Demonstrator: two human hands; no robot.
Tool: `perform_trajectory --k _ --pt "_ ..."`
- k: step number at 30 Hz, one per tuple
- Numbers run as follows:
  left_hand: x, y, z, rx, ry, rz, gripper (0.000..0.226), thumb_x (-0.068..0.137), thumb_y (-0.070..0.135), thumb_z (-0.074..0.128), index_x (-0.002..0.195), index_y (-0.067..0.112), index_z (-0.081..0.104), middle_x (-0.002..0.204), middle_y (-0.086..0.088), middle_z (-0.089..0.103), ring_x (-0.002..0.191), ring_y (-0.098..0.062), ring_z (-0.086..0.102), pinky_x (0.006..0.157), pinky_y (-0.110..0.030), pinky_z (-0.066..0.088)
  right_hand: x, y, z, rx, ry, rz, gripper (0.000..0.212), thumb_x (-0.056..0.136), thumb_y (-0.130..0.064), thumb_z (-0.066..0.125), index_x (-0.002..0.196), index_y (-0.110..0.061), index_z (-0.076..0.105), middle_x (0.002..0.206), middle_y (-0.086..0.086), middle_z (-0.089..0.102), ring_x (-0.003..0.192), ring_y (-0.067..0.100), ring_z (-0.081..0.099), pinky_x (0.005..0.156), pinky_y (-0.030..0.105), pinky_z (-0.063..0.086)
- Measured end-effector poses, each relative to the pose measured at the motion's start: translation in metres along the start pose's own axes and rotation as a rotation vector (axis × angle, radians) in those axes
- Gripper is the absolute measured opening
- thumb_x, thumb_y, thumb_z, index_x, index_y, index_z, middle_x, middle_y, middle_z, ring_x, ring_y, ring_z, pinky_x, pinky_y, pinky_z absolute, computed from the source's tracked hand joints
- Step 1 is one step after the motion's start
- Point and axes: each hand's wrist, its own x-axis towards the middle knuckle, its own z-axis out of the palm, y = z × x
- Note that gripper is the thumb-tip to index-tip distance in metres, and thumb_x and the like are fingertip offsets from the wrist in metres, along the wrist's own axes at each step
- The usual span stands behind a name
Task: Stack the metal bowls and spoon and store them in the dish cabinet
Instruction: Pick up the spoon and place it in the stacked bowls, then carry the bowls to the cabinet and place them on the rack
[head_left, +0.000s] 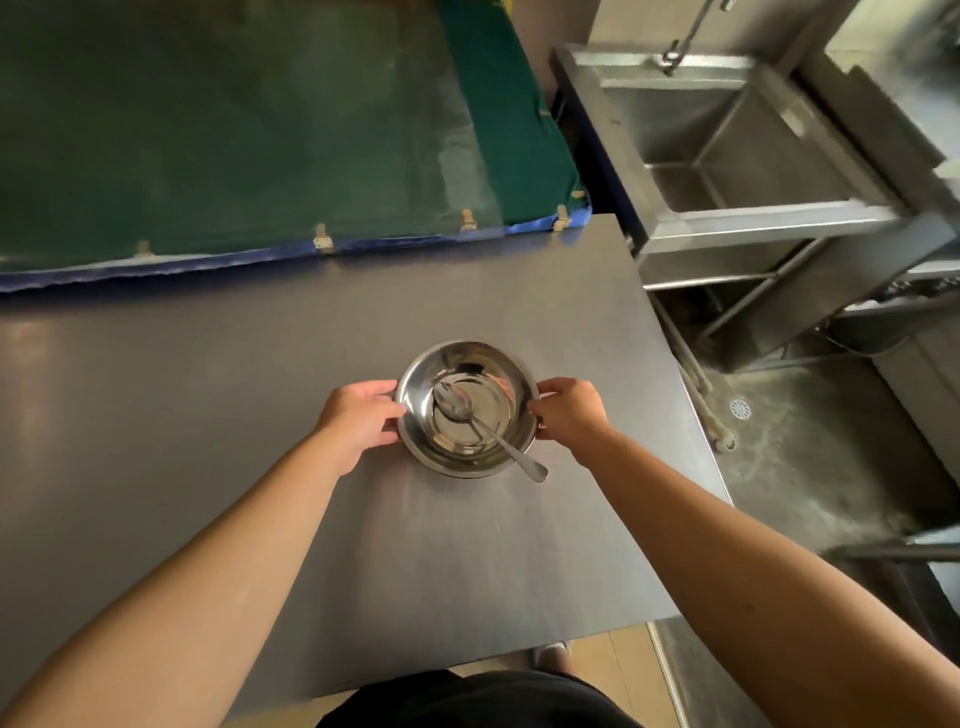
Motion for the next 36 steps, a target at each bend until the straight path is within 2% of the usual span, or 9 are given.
perform_trajectory --k 2,5,7,10,14,19,27,30,36 --pt "-0.002 0.013 0.005 0.022 -0.061 0.036 0.047 0.085 -0.004 0.071 0.130 0.008 0.062 0.098 -0.001 0.072 0.084 -0.019 0.074 0.069 -0.034 0.061 -0.014 0.000 -0.016 0.082 0.025 0.018 0.020 0.078 0.004 0.064 0.084 -0.013 0.074 0.073 0.009 0.071 0.058 0.024 0.069 0.061 0.041 0.065" --pt "-0.011 0.034 0.019 0.029 -0.162 0.088 0.042 0.084 -0.006 0.070 0.123 0.008 0.065 0.084 0.000 0.077 0.072 -0.016 0.076 0.058 -0.029 0.060 -0.040 0.000 -0.044 0.153 0.068 0.008 0.020 0.078 0.004 0.067 0.077 -0.016 0.070 0.075 0.013 0.071 0.060 0.026 0.069 0.061 0.039 0.064" --pt "-0.019 0.048 0.032 0.042 -0.245 0.121 0.038 0.085 -0.007 0.069 0.118 0.010 0.065 0.078 0.002 0.079 0.072 -0.017 0.077 0.056 -0.028 0.060 -0.055 0.003 -0.063 0.196 0.101 0.000 0.019 0.078 0.005 0.067 0.078 -0.014 0.070 0.080 0.019 0.073 0.064 0.029 0.070 0.061 0.038 0.064" --pt "-0.035 0.069 0.058 0.067 -0.362 0.166 0.033 0.085 -0.006 0.069 0.113 0.011 0.066 0.085 -0.001 0.080 0.078 -0.022 0.077 0.061 -0.032 0.062 -0.078 0.014 -0.098 0.293 0.165 -0.018 0.015 0.082 0.007 0.069 0.083 -0.008 0.073 0.088 0.025 0.075 0.075 0.037 0.075 0.064 0.040 0.065" --pt "-0.068 0.095 0.108 0.089 -0.527 0.191 0.029 0.086 -0.005 0.069 0.112 0.009 0.068 0.095 -0.008 0.080 0.081 -0.024 0.077 0.063 -0.032 0.062 -0.115 0.039 -0.153 0.441 0.259 -0.029 0.018 0.086 0.004 0.073 0.104 0.000 0.073 0.087 0.020 0.077 0.074 0.033 0.077 0.060 0.034 0.063" --pt "-0.128 0.114 0.185 0.131 -0.711 0.220 0.030 0.087 -0.002 0.070 0.115 0.007 0.069 0.103 -0.012 0.078 0.086 -0.024 0.076 0.067 -0.032 0.062 -0.169 0.084 -0.230 0.601 0.376 -0.052 0.022 0.086 0.002 0.075 0.107 -0.003 0.074 0.084 0.013 0.079 0.073 0.026 0.078 0.061 0.032 0.062" --pt "-0.249 0.098 0.328 0.196 -0.890 0.222 0.029 0.086 -0.005 0.068 0.113 0.003 0.068 0.093 -0.014 0.078 0.075 -0.022 0.076 0.061 -0.030 0.061 -0.267 0.190 -0.349 0.779 0.591 -0.115 0.021 0.086 0.003 0.075 0.107 0.000 0.073 0.086 0.020 0.077 0.067 0.028 0.076 0.056 0.030 0.061" --pt "-0.297 0.079 0.385 0.237 -0.972 0.214 0.028 0.087 -0.005 0.066 0.113 0.004 0.069 0.092 -0.014 0.078 0.074 -0.021 0.076 0.059 -0.030 0.061 -0.308 0.241 -0.390 0.818 0.682 -0.126 0.022 0.085 0.002 0.076 0.106 0.001 0.074 0.075 0.014 0.077 0.058 0.021 0.073 0.052 0.027 0.058" --pt "-0.388 0.031 0.492 0.342 -1.201 0.184 0.046 0.070 0.004 0.074 0.116 0.002 0.069 0.096 -0.015 0.078 0.074 -0.020 0.076 0.065 -0.032 0.064 -0.392 0.345 -0.449 0.892 0.886 -0.105 0.021 0.083 0.001 0.078 0.103 0.001 0.074 0.081 0.016 0.077 0.058 0.018 0.071 0.052 0.026 0.057"
